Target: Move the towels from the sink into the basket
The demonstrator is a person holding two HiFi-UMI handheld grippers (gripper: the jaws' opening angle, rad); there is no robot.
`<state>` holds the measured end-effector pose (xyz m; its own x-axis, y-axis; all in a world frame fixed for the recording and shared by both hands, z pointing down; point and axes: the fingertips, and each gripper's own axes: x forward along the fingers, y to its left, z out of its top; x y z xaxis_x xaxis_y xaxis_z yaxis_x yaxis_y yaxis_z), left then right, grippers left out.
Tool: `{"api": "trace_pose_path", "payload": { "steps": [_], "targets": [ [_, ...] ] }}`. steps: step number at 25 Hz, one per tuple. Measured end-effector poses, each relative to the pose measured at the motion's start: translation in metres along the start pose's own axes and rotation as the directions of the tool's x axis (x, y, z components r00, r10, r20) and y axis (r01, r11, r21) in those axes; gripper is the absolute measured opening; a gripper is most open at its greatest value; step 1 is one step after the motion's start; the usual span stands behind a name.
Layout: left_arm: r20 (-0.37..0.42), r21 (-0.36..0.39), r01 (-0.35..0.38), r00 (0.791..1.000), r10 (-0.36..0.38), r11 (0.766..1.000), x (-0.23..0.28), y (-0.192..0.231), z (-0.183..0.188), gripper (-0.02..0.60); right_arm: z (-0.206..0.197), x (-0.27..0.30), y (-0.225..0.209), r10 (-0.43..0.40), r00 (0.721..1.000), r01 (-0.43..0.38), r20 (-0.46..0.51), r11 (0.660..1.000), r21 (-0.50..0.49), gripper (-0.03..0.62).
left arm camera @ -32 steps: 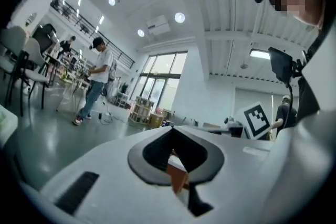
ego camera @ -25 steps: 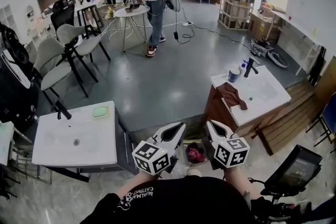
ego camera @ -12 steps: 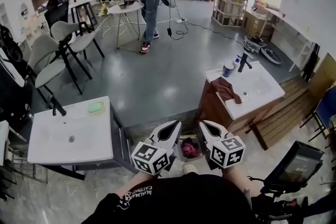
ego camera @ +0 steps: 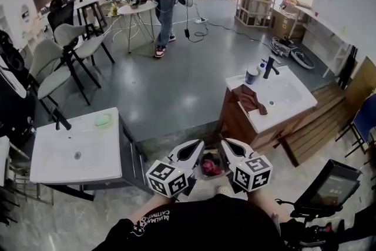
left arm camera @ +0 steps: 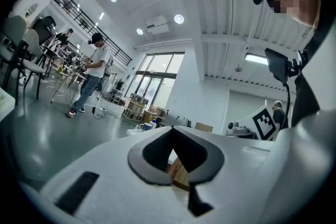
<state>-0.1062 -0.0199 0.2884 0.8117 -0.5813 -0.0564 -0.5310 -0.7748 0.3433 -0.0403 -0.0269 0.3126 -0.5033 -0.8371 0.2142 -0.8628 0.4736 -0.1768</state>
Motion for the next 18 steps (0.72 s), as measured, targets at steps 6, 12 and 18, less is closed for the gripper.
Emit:
{"api": "trace_pose_path", "payload": {
  "steps": [6, 12, 18],
  "targets": [
    [-0.034, -0.001, -0.053, 0.998, 0.053, 0.999, 0.035, 0.013, -0.012, 0.001, 0.012, 0.003, -0.04, 0.029, 0.997, -0.036, 0.071, 0.994, 0.103, 0.005],
    [-0.035, 0.0, -0.06, 0.998, 0.06, 0.998, 0.114, 0.013, -0.022, 0.001, 0.023, 0.006, -0.113, 0.072, 0.994, -0.081, 0.076, 0.99, 0.118, 0.005],
    [-0.019, -0.062, -0.063, 0.998, 0.062, 0.996, 0.214, 0.014, -0.038, 0.002, 0.034, 0.008, -0.209, 0.093, 0.994, -0.1, 0.062, 0.988, 0.114, 0.005]
  ]
}}
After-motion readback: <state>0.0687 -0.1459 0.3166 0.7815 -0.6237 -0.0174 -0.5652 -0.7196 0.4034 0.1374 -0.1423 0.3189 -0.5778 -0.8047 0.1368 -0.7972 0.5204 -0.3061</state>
